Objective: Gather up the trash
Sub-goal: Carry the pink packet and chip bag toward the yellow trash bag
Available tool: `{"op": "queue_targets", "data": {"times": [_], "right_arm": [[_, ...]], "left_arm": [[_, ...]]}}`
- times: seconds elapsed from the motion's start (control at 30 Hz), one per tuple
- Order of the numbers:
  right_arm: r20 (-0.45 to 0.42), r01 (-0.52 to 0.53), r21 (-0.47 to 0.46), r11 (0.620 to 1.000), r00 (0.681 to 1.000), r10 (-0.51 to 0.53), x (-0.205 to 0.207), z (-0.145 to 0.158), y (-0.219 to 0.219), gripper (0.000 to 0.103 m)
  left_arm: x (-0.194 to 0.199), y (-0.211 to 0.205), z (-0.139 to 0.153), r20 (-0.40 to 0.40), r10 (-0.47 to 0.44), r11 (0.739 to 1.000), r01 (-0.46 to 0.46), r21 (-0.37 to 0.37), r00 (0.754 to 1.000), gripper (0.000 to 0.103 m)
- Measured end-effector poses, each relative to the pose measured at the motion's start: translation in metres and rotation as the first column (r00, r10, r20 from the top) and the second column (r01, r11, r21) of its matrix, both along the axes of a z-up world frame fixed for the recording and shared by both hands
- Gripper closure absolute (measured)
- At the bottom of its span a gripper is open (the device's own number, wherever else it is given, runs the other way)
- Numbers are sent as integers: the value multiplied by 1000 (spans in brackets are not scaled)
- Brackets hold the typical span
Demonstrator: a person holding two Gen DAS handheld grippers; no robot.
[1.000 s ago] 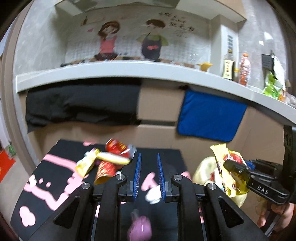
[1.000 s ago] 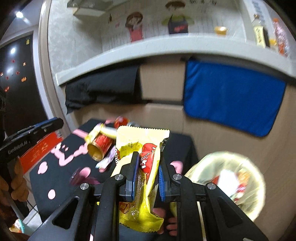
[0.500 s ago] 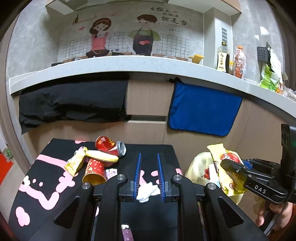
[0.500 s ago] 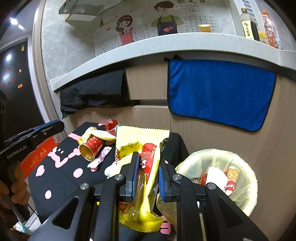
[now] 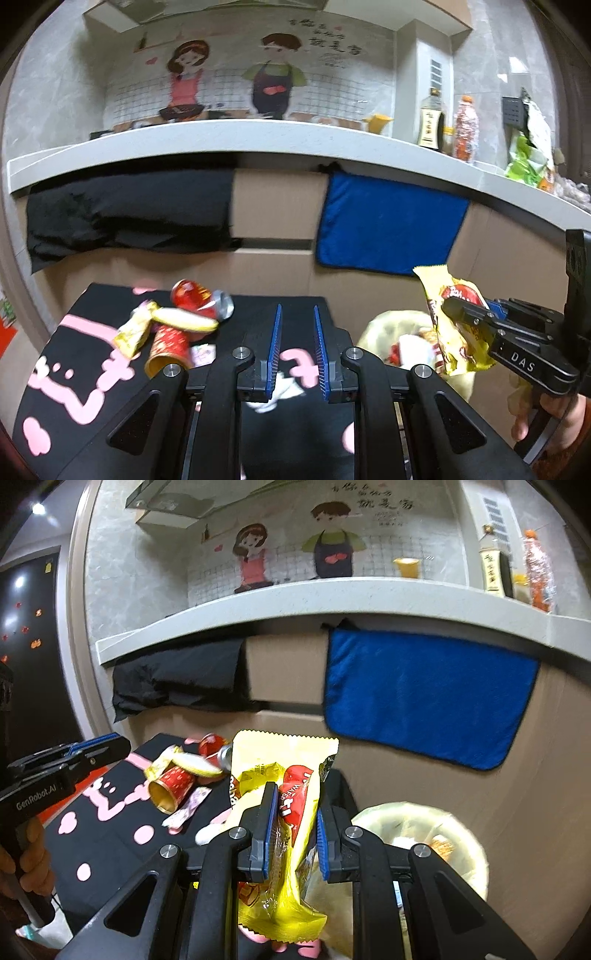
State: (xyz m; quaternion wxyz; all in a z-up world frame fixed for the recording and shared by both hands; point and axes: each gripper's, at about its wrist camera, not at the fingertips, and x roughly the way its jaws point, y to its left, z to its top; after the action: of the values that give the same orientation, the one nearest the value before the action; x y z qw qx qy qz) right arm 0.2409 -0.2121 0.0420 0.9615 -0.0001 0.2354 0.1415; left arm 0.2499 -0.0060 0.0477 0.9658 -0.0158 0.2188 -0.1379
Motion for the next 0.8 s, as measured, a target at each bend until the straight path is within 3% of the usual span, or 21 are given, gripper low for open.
{"op": "queue_targets", "data": {"times": [0.2, 0.37, 0.6, 0.8], "right_arm": [[38, 92, 12, 996, 995, -93, -4, 13, -46, 86], [43, 162, 11, 987, 986, -162, -5, 13, -84, 86], [-14, 214, 5, 977, 977, -214, 9, -12, -119, 86], [-74, 229, 25, 973, 971, -227, 24, -36, -135, 86]], "left_arm": [[16, -47, 4, 3, -104, 994, 104, -34, 995, 85], [35, -94, -11, -35, -187, 981, 185, -50, 982, 85], [70, -147, -49, -134, -295, 955, 286, -82, 946, 85], [91, -155, -70, -193, -315, 947, 295, -125, 929, 85]]}}
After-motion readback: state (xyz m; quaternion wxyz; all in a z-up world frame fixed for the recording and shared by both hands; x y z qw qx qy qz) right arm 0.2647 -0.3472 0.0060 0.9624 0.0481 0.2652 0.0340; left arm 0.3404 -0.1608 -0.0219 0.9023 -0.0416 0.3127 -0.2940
